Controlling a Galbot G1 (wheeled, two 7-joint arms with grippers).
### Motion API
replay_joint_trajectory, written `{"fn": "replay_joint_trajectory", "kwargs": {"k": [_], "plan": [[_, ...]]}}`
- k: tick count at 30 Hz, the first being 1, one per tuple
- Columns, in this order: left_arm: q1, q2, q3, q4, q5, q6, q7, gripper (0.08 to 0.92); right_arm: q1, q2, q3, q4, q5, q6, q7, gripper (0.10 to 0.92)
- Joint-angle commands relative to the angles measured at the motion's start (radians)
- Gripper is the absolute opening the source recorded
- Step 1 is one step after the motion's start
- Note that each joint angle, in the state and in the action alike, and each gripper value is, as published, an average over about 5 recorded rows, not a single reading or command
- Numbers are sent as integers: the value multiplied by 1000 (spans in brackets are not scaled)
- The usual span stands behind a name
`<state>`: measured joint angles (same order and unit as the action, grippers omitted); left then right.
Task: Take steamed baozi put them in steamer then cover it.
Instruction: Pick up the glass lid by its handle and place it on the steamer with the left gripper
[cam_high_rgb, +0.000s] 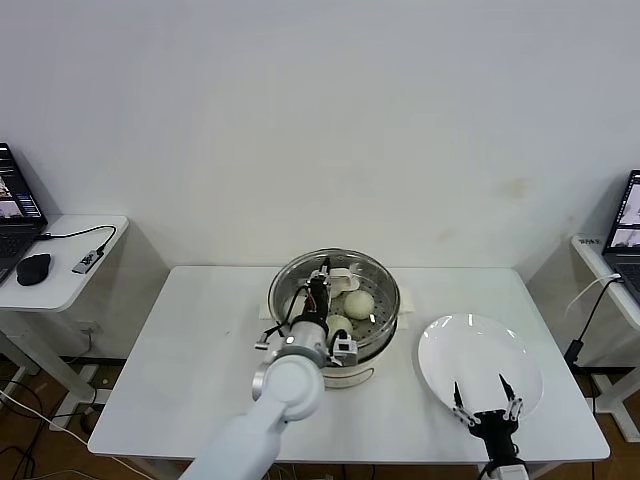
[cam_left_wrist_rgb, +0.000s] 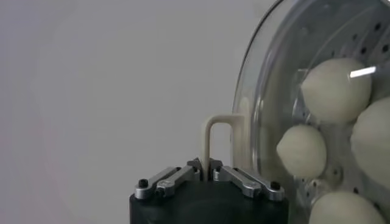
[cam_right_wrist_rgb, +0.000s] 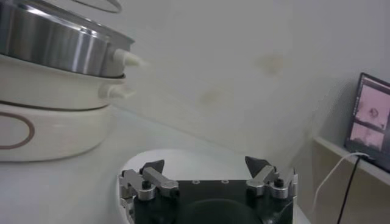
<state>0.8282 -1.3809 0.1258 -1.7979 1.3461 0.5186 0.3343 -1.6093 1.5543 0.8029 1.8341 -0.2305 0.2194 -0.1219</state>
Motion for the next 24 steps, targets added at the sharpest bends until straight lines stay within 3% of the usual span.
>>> {"fn": "replay_joint_trajectory", "kwargs": {"k": [1,24], "plan": [[-18,-52,17,54,36,0,11,146,-1,-1,-2,-6,-5,3,1,823],[-11,-81,-11,129,60,-26,-16,146,-3,-9,-8,-13,-1,10,1,823]]}}
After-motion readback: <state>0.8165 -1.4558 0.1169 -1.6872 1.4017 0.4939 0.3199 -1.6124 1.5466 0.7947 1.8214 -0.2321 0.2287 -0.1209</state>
